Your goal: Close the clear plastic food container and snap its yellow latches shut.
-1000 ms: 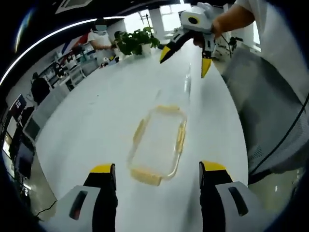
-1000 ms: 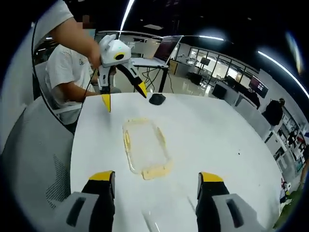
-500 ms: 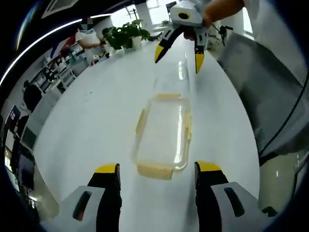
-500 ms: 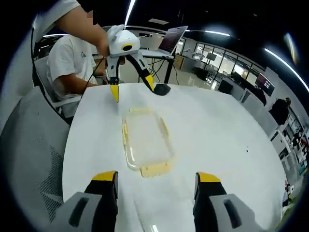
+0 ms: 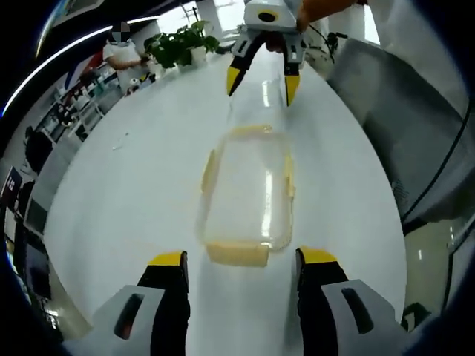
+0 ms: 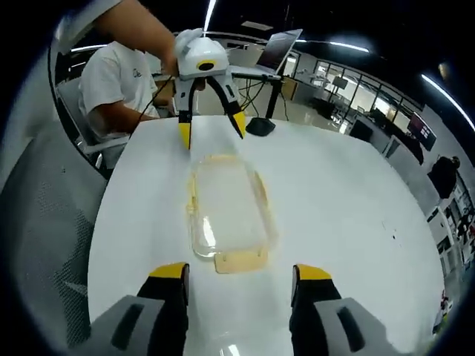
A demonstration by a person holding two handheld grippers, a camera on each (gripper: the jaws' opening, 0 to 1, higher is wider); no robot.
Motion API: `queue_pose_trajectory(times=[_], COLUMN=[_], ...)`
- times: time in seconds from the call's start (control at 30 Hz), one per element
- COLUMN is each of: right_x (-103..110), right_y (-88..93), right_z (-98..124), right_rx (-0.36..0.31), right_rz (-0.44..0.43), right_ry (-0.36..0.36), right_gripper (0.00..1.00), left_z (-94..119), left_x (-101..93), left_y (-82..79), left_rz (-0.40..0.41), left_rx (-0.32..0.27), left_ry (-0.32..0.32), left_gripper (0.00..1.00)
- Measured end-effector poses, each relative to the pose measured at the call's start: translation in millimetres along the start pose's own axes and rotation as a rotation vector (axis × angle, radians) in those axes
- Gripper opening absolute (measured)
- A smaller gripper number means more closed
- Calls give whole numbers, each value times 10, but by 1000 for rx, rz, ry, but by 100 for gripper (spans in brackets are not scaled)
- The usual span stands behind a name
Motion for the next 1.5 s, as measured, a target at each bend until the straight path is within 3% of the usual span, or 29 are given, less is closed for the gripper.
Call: queue_pose_trajectory(times=[0.5, 0.7, 0.8, 1.5], right_x=[-55, -41, -60, -156], right_y=[-10, -19, -18, -40], right_z=[-217, -273, -321, -465], right_rx=[44, 42, 64, 133], right_rz=[50, 72, 67, 87], right_ry=[-28, -70, -77, -157], right_gripper=[46, 42, 45, 44], left_z=[-150, -188, -201, -306], left_x=[77, 86, 105, 121], left_y=[55, 62, 67, 63], left_rz=[-41, -2, -19, -53], left_rx=[19, -4, 5, 19], left_ry=[49, 98, 90, 163], left_gripper=[49, 42, 46, 38])
Point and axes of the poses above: the point that each gripper's makers call its tool centre point, and the gripper's own axes: z roughly backward along the fingers, x roughly to its left, y roughly out of its underside, the point moved 9 cm from there along z, roughly backward along the fingers, and after that the axes turned 7 degrees about -z, right-handed, at the moved point
